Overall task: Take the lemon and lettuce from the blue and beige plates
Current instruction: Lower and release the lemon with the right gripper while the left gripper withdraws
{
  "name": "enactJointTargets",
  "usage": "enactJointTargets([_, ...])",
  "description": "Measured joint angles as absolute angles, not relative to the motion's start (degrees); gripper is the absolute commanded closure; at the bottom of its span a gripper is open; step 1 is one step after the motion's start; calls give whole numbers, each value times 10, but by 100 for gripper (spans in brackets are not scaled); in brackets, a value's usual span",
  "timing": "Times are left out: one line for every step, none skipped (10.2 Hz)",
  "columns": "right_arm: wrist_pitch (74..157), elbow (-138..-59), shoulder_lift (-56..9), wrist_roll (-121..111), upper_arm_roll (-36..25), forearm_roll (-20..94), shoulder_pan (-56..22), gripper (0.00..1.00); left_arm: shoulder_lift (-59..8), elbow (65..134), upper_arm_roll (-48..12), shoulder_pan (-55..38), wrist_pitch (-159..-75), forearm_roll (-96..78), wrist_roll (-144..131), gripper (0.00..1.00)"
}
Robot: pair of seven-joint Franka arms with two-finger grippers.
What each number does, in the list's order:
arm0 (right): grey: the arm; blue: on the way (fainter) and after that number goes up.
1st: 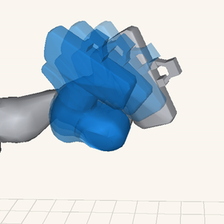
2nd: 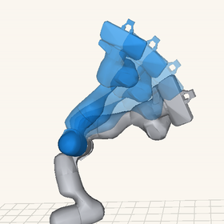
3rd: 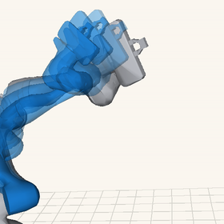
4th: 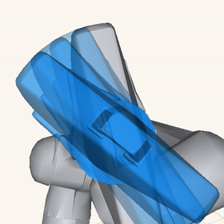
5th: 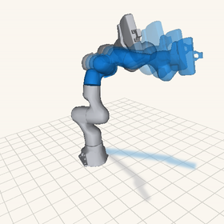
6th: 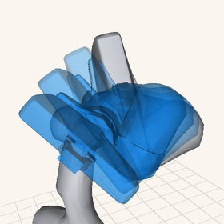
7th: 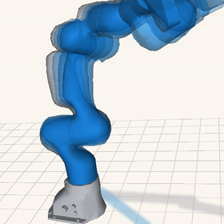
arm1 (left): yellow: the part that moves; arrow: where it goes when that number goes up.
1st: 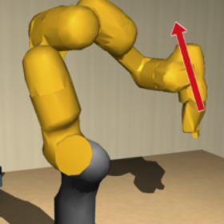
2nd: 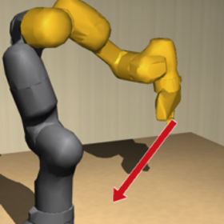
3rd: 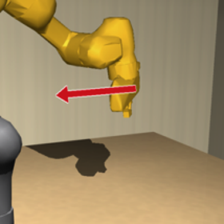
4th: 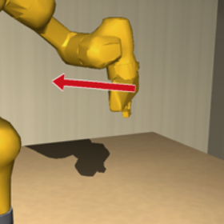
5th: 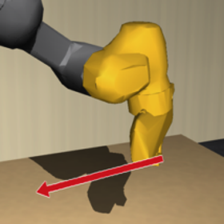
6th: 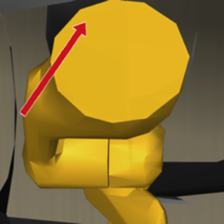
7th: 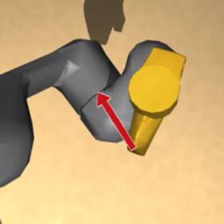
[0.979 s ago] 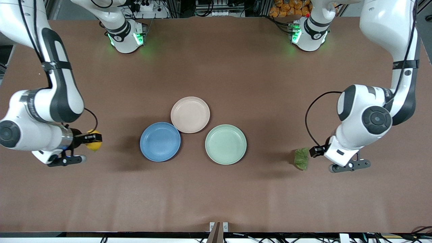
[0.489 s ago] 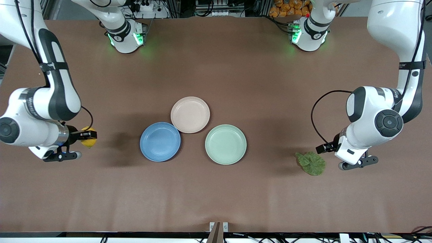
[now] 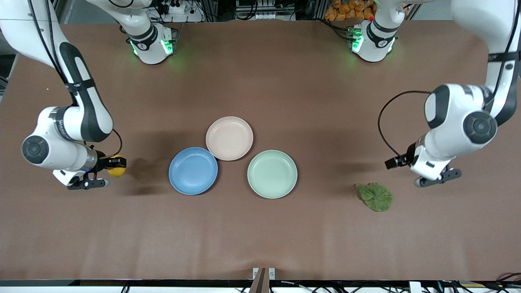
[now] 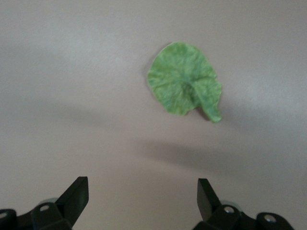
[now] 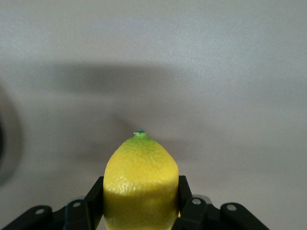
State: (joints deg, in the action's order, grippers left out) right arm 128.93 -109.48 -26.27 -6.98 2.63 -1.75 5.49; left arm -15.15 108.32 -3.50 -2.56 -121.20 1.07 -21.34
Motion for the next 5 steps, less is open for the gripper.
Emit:
enactJointTargets([1316,-1115,-261,-73,26,-18,55,100,-125,1115,-35,-23,-1212,10,-213,0])
enactJointTargets([1343,-1134,-261,-75,26,-19,55,100,-101,1143,-35,-22,-1212,7,-213,0])
enactJointTargets([1371,-1153,-261,-76,26,-20,55,100,-81,1167,-35,-22,-1212,2,-213,0])
enactJointTargets([1396,-1170,-261,-76,26,-20,55,100,-62,1186,-35,-22,-1212,-2,-213,0])
enactJointTargets([1410,-1180,-261,-76,26,-21,56,100,-45,1200,-36,-22,-1212,-3,-213,0])
